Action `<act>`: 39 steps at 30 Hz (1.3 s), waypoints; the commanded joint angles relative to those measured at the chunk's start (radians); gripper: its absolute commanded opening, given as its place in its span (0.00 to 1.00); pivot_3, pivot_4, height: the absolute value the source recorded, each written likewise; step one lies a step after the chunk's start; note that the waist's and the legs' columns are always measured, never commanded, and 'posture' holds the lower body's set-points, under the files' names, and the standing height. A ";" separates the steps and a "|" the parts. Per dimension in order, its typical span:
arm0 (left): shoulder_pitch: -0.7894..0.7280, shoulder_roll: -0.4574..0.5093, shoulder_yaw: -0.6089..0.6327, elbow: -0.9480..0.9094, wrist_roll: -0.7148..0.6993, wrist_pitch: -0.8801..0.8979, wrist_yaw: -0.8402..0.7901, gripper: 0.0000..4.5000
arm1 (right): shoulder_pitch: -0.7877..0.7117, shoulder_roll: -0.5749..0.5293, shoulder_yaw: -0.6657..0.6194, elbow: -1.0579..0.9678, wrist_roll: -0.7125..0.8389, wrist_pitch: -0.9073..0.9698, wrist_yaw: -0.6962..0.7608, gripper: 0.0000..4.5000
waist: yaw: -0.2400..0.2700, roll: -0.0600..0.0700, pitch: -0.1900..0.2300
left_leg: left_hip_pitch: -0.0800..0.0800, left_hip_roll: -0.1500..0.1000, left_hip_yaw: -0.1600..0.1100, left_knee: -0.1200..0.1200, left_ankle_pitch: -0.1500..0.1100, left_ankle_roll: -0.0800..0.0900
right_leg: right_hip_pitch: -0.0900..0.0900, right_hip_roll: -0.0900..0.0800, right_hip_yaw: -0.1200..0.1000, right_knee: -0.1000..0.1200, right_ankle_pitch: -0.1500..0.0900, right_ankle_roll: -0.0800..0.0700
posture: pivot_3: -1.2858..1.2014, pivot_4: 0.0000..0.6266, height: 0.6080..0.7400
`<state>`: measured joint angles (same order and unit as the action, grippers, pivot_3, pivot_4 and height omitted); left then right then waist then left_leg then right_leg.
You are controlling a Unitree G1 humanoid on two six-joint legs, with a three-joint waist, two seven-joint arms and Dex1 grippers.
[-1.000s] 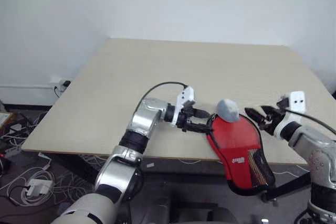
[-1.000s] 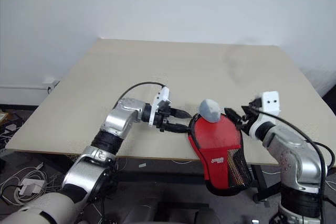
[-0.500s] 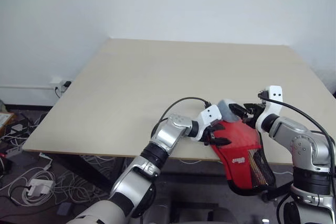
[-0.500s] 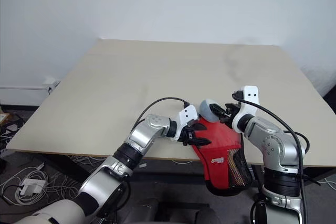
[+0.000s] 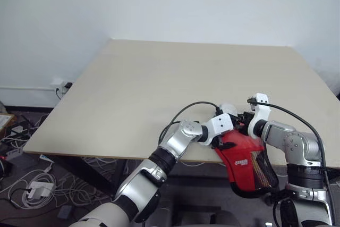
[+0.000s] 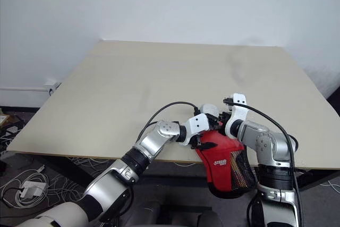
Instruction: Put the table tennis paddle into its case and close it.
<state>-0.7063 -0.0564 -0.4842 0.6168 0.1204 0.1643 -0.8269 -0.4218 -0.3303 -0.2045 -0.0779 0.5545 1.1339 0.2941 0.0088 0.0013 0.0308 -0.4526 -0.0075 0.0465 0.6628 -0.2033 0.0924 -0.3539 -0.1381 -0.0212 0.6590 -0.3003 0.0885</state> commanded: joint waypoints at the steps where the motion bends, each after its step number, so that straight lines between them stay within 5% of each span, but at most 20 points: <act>1: -0.007 -0.002 -0.015 0.033 0.035 0.022 0.024 0.70 | -0.025 0.000 0.020 0.015 -0.024 -0.036 0.000 0.75 | 0.000 0.000 0.000 | 0.000 0.000 0.000 0.000 0.000 0.000 | 0.000 0.000 0.000 0.000 0.000 0.000 | 0.52 0.00 0.81; 13: -0.068 0.017 -0.027 0.178 0.086 0.065 0.078 0.70 | -0.064 0.010 0.030 -0.003 -0.046 -0.144 -0.001 0.02 | -0.001 0.000 0.000 | 0.000 -0.002 0.000 0.000 0.000 0.000 | 0.000 0.001 0.000 0.000 0.000 0.000 | 0.52 0.00 0.81; 26: -0.069 0.008 -0.026 0.156 0.066 0.136 0.032 0.70 | -0.238 0.077 0.046 0.255 -0.196 -0.314 -0.108 0.00 | -0.007 -0.001 0.000 | 0.001 -0.002 0.000 -0.001 0.002 -0.004 | 0.000 0.001 0.000 0.000 0.000 0.000 | 0.52 0.00 0.81; 39: -0.029 0.031 -0.037 0.070 0.066 0.201 -0.002 0.70 | -0.247 -0.017 -0.020 0.345 -0.232 -0.347 -0.136 0.00 | -0.007 0.000 0.000 | 0.001 -0.002 0.001 -0.001 0.003 -0.005 | 0.000 0.001 0.000 0.000 0.000 0.000 | 0.52 0.00 0.81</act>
<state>-0.7767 -0.0498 -0.4739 0.6326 0.1455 0.3044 -0.8077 -0.6285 -0.3118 -0.1781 0.2899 0.3392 0.8255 0.1807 0.0017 0.0009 0.0303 -0.4514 -0.0095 0.0471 0.6614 -0.2003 0.0871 -0.3538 -0.1376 -0.0209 0.6591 -0.3003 0.0885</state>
